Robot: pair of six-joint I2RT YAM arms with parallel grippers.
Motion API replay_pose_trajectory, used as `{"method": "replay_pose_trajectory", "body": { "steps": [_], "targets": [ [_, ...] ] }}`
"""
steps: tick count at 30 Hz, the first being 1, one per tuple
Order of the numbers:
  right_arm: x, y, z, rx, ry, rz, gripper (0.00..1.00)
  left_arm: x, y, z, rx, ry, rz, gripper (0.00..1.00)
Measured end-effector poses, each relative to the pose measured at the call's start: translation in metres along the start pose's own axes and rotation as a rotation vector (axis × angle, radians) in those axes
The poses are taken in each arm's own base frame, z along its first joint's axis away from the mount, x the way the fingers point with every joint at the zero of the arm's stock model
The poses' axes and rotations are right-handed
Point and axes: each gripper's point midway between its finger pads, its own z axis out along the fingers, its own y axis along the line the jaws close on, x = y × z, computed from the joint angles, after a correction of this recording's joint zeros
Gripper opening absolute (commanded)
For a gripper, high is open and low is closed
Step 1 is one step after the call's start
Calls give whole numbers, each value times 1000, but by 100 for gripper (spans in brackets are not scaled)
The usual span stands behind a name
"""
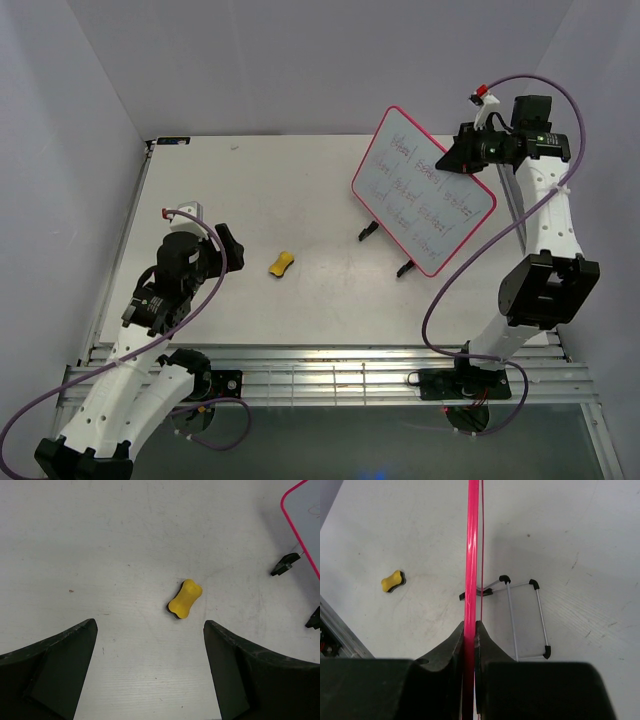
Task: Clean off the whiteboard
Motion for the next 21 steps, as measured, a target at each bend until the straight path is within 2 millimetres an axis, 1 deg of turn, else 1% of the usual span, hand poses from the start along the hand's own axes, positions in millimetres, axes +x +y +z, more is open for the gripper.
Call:
{"method": "replay_pose_trajectory", "body": {
  "steps": [4, 6, 8, 11, 13, 15, 18, 20, 21],
  "targets": [
    [-16, 6, -8, 23, -55, 13, 8, -1, 1, 0, -7, -3, -3, 98],
    [-24, 12, -12, 23, -88, 18, 8, -1, 1, 0, -9, -4, -3, 98],
    [-28, 20, -16, 23, -117, 18, 8, -1, 2, 0, -10, -4, -4, 98],
    [-27, 40, -20, 12, -149, 25, 8, -1, 1, 0, -10, -4, -7, 98],
    [-24, 59, -19, -3, -157, 22, 8, 0, 1, 0, -10, -3, -13, 98],
    [-17, 83, -12, -28, -153, 0, 8, 0, 0, 1, -10, -1, -25, 98],
    [6, 122, 6, -78, -133, -28, 8, 4, -4, 4, 6, 25, -43, 98],
    [33, 148, 19, -119, -93, -20, 8, 11, -13, 10, 41, 65, -52, 98],
    [45, 154, 22, -129, -75, -14, 8, 16, -17, 14, 61, 93, -55, 98]
  ]
}}
